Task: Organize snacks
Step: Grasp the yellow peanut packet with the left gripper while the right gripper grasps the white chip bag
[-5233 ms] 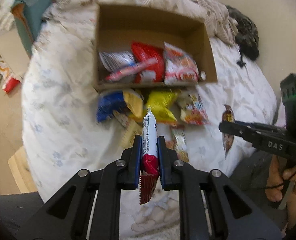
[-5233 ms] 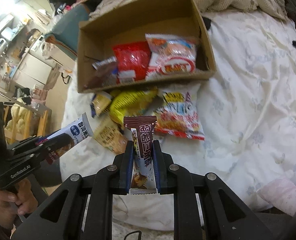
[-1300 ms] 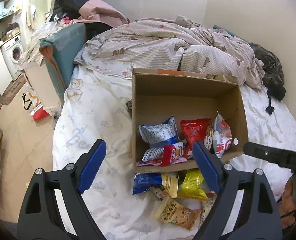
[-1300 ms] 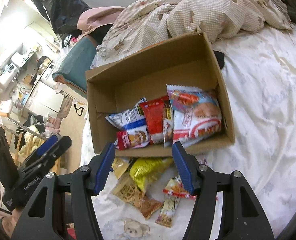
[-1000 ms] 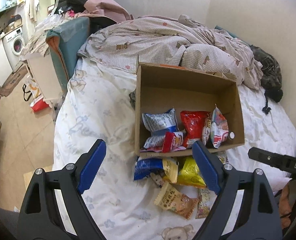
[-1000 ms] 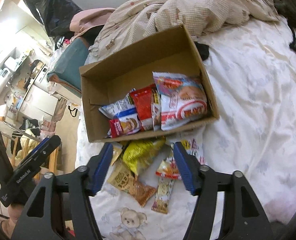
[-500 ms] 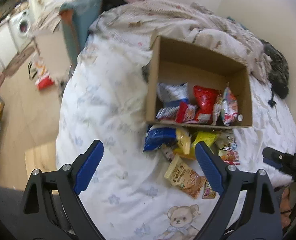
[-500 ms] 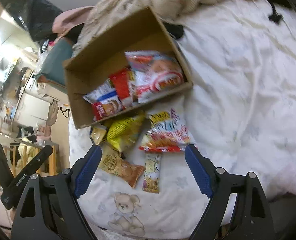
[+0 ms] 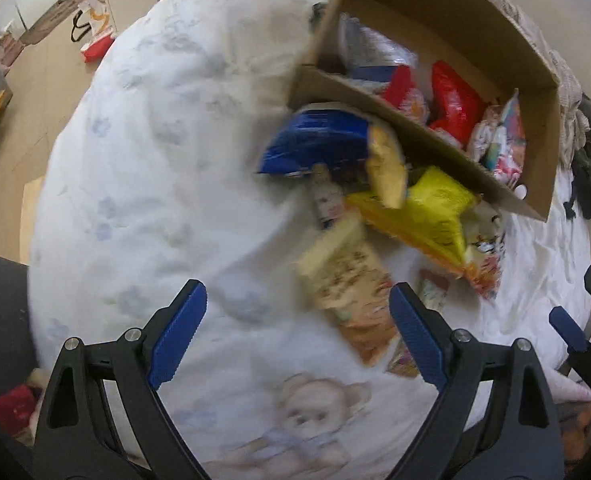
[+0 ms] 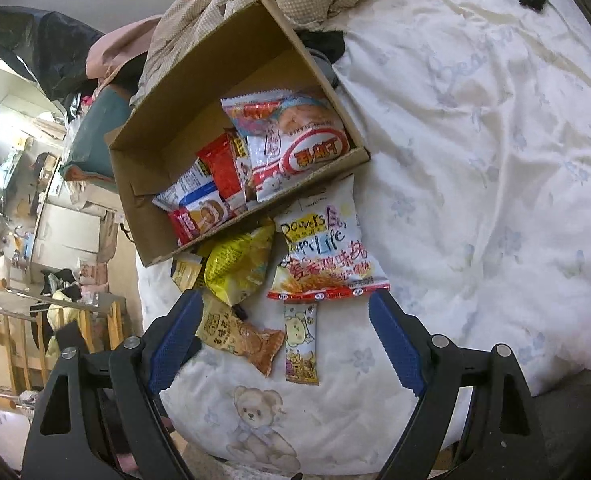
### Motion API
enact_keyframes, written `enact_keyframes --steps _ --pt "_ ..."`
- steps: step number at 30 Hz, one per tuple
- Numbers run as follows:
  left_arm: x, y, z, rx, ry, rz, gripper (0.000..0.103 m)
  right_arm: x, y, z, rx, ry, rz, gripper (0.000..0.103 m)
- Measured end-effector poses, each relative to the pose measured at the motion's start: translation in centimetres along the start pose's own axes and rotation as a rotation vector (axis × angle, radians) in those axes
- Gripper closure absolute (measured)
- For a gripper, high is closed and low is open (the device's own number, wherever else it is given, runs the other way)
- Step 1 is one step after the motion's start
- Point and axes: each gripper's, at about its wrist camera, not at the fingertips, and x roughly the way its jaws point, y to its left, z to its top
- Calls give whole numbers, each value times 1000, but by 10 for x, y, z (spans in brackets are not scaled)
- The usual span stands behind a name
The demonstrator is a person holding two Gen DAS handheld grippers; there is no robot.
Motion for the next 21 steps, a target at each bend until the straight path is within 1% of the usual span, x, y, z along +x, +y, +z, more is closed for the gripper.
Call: enact_keyframes --steps 2,4,5,6,8,9,11,13,14,16,19,20,21 --pt "3 -10 -1 -27 -9 -3 12 -2 -1 2 7 -10 1 15" --pt "7 -15 1 -84 -7 -2 12 -2 -4 5 18 -14 1 15" --pt "9 -19 2 -110 -10 10 12 -1 -6 6 29 -10 3 15" --pt "12 -23 2 -114 -12 24 12 0 -7 7 38 -6 8 15" --pt "21 -33 0 -99 -9 66 12 2 -10 8 58 7 27 15" --pt "30 -40 -2 -74 13 90 12 3 -10 9 65 9 34 15" --pt "49 -47 -6 -56 71 112 12 3 -9 10 71 10 45 15" --pt "59 -42 -10 -77 109 130 12 4 -7 11 65 10 48 15" --pt "61 -39 -12 -80 102 120 12 4 -7 11 62 11 49 15" --pt "62 -42 -13 -43 102 120 13 4 -6 12 66 12 53 15" --pt "61 -44 -15 -11 114 128 22 4 -8 13 80 14 64 15" --pt "60 -45 -15 -5 116 127 27 5 -8 14 87 15 70 15" --pt "58 -43 -15 4 118 124 37 4 -8 14 90 14 73 15"
